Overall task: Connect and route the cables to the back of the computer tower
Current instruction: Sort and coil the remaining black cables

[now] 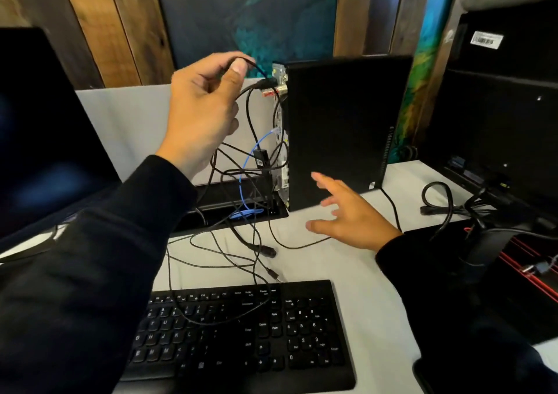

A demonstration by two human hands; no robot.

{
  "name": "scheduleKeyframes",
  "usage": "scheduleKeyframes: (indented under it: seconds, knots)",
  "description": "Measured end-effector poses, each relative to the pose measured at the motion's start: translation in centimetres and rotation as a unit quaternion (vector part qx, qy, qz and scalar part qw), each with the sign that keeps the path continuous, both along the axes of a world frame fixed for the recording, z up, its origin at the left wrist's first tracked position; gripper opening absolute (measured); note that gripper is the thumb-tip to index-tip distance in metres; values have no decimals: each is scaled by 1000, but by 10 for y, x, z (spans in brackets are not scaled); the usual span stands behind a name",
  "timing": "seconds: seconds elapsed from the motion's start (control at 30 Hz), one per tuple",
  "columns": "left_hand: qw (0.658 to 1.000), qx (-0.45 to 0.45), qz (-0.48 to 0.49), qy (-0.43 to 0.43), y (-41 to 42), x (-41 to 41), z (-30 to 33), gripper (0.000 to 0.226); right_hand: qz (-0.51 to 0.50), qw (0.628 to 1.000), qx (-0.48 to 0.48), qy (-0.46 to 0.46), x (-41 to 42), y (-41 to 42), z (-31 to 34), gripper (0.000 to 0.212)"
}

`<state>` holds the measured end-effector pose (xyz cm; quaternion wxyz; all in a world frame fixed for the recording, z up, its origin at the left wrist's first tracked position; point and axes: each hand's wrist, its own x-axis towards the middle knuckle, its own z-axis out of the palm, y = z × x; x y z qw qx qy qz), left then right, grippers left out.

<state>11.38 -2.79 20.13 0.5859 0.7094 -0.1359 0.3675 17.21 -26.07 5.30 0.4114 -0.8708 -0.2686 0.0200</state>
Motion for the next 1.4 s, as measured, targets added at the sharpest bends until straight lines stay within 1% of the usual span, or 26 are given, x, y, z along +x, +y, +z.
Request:
scheduleKeyframes:
  seconds: [0.1, 0.17, 0.2, 0.23, 0.3, 0.33, 0.4, 0.43, 0.47, 0.53, 0.57, 0.6, 0.7, 0.73, 0.83, 0.87, 0.93, 1.0, 1.1, 1.17, 1.2, 1.23, 1.3, 1.33, 1.37, 1.4]
  knots:
    - [989, 141, -12, -51, -5, -8, 24, 15, 27, 995, 99, -16, -17, 28, 23, 109]
    - [970, 231, -22, -71, -12, -17, 41, 15, 30, 983, 182, -8, -22, 44, 35, 108]
    - [958, 275, -16, -85, -15, -19, 50, 16, 33, 973, 229, 5, -21, 51, 42, 100]
    - [945, 314, -8, -96, -17, -20, 57, 18, 36, 962, 268, 21, -19, 57, 49, 84]
    - [925, 365, 11, -105, -19, -20, 71, 21, 43, 950, 307, 26, -11, 67, 61, 37]
    - [918, 382, 24, -106, -17, -18, 76, 22, 44, 951, 307, 11, -7, 69, 65, 19]
    - [907, 402, 51, -110, -10, -16, 83, 24, 49, 960, 275, -23, 1, 71, 72, 10]
    - [906, 402, 61, -116, -6, -15, 84, 24, 60, 967, 245, -23, 4, 71, 75, 14]
    - [907, 394, 68, -129, -3, -14, 86, 24, 72, 978, 195, -12, 7, 72, 76, 25]
    - [917, 351, 75, -173, -2, -13, 88, 24, 90, 995, 37, 17, 11, 77, 75, 57]
    - [924, 322, 70, -193, -3, -13, 89, 24, 97, 995, -22, 24, 12, 82, 71, 66]
    - [929, 297, 64, -209, -6, -14, 91, 23, 106, 993, -44, 27, 14, 87, 67, 64]
    - [927, 277, 88, -237, -6, -16, 99, 28, 120, 992, -21, 34, 11, 99, 56, 17]
    - [921, 285, 108, -244, -2, -16, 101, 31, 107, 994, -5, 25, 10, 100, 51, 14]
    - [881, 361, 172, -254, 25, -18, 109, 38, 42, 998, 56, -9, 16, 88, 35, 31]
    - [858, 408, 193, -247, 36, -19, 110, 39, 14, 997, 70, -19, 18, 82, 31, 34]
    - [793, 515, 238, -221, 58, -19, 114, 39, -36, 996, 86, -17, 22, 68, 22, 37]
    - [737, 591, 269, -189, 83, -20, 118, 35, -46, 995, 83, 2, 28, 55, 14, 42]
    - [699, 633, 293, -161, 110, -19, 121, 31, -53, 995, 78, 19, 40, 38, 3, 53]
    - [710, 618, 303, -151, 122, -15, 115, 22, -80, 986, 140, 50, 50, 28, 0, 56]
    - [735, 583, 320, -135, 127, -10, 111, 21, -99, 976, 181, 74, 54, 23, -1, 56]
    - [772, 518, 351, -110, 133, -4, 108, 24, -125, 962, 222, 101, 58, 17, -2, 56]
    - [870, 304, 387, -39, 141, 4, 108, 29, -199, 924, 289, 154, 64, 3, -5, 57]
    - [920, 175, 351, -6, 143, 6, 112, 30, -238, 904, 306, 178, 68, -6, -8, 57]
    - [955, 56, 291, 19, 146, 8, 116, 31, -275, 887, 314, 199, 70, -14, -10, 56]
    - [971, -31, 231, 49, 147, 9, 119, 33, -306, 874, 312, 215, 71, -20, -11, 55]
